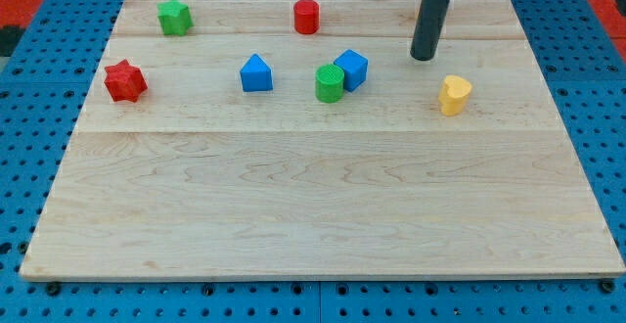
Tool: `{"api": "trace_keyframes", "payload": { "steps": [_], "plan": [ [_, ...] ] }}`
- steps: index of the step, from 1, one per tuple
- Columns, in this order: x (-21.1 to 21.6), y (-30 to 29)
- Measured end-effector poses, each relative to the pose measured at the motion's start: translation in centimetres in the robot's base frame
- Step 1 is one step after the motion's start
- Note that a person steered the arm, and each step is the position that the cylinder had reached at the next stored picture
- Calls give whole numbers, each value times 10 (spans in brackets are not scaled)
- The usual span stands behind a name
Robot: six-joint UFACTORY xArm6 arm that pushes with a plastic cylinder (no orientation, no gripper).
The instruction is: Push the cube along with the green circle towards the bottom left corner
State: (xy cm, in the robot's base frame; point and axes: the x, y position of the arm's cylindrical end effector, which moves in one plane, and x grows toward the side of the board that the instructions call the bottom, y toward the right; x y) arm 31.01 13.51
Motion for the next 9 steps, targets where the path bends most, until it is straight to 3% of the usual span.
{"api": "trace_keyframes", "payload": {
  "steps": [2,6,9],
  "plan": [
    [24,-117],
    [234,-148],
    [241,-280]
  ]
}}
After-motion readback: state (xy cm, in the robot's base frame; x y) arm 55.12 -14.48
